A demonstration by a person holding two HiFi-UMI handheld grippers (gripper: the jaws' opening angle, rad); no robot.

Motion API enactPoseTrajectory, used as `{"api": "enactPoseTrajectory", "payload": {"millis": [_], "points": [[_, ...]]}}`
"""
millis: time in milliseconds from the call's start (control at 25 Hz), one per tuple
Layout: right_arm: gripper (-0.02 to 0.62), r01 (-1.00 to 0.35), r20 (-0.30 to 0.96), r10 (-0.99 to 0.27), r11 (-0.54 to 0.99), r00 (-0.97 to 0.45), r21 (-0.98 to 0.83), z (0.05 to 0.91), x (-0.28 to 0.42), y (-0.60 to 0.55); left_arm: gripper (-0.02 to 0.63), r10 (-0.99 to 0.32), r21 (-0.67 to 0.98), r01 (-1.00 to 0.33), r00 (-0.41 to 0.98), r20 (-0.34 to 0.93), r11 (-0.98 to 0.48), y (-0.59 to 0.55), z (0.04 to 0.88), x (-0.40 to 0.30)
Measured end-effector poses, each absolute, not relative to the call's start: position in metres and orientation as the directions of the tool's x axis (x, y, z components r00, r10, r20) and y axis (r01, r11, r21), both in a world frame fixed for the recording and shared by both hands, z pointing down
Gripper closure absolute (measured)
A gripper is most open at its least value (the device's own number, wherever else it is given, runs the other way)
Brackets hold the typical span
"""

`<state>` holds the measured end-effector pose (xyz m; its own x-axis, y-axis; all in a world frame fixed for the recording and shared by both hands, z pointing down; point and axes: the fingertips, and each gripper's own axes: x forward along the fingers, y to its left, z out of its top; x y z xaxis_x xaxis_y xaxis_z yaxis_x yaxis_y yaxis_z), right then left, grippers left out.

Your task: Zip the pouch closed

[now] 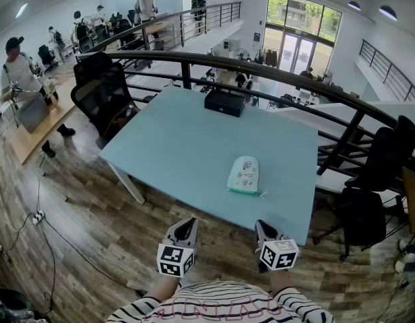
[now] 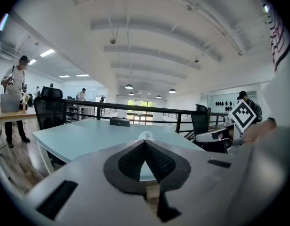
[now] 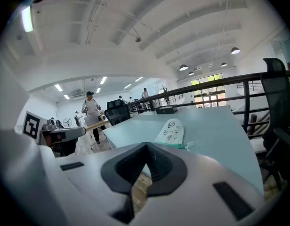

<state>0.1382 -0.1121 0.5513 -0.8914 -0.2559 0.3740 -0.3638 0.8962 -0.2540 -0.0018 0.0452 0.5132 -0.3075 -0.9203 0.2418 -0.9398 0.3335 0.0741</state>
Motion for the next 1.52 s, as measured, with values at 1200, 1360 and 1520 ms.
{"api": "enactPoseTrajectory", "payload": {"millis": [1200, 1360, 1520], "points": [[0.469, -0.59, 0.34, -0.491, 0.74, -0.802, -0.323, 0.552, 0.065, -0.174, 0.476, -0.951, 0.09, -0.994, 0.08, 0.298, -0.055, -0.076, 0.524, -0.084], [0.466, -0.656, 0.347, -0.559, 0.676, -0.753, -0.334, 0.555, 0.06, -0.176, 0.476, -0.935, 0.092, -0.984, 0.174, 0.31, -0.152, -0.09, 0.529, -0.096], [0.466, -0.712, 0.352, -0.619, 0.616, -0.702, -0.335, 0.559, 0.051, -0.173, 0.476, -0.913, 0.099, -0.968, 0.252, 0.322, -0.233, -0.097, 0.536, -0.112]]}}
